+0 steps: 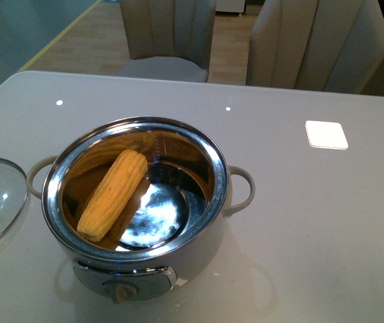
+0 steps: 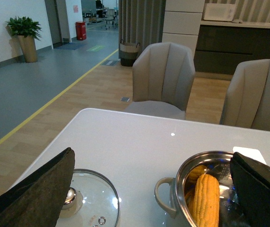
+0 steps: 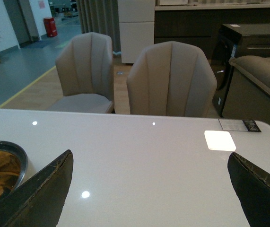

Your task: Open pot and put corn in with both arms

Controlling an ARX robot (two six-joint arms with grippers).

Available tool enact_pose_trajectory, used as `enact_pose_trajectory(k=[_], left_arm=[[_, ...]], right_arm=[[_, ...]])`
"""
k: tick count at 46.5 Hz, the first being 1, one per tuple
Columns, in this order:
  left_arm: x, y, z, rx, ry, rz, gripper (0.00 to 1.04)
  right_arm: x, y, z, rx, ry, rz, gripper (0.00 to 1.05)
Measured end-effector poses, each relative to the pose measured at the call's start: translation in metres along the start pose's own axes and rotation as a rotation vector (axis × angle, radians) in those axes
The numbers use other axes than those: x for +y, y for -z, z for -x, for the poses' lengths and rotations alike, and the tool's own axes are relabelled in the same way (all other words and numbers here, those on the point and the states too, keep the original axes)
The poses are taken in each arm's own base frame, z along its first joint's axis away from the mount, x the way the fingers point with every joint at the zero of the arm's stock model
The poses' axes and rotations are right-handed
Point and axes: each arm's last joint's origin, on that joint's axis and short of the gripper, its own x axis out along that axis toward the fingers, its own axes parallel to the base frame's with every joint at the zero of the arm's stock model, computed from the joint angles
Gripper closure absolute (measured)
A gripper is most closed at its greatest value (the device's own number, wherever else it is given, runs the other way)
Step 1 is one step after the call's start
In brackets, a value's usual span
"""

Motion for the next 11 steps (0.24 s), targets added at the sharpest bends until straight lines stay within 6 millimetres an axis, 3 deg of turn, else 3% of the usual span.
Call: enact_pose_trajectory(k=[11], left_arm=[[0.0000,0.0000,0.0000,0.000,0.000,0.000,0.07]], right_arm=[[0.0000,0.0000,0.0000,0.000,0.000,0.000,0.09]])
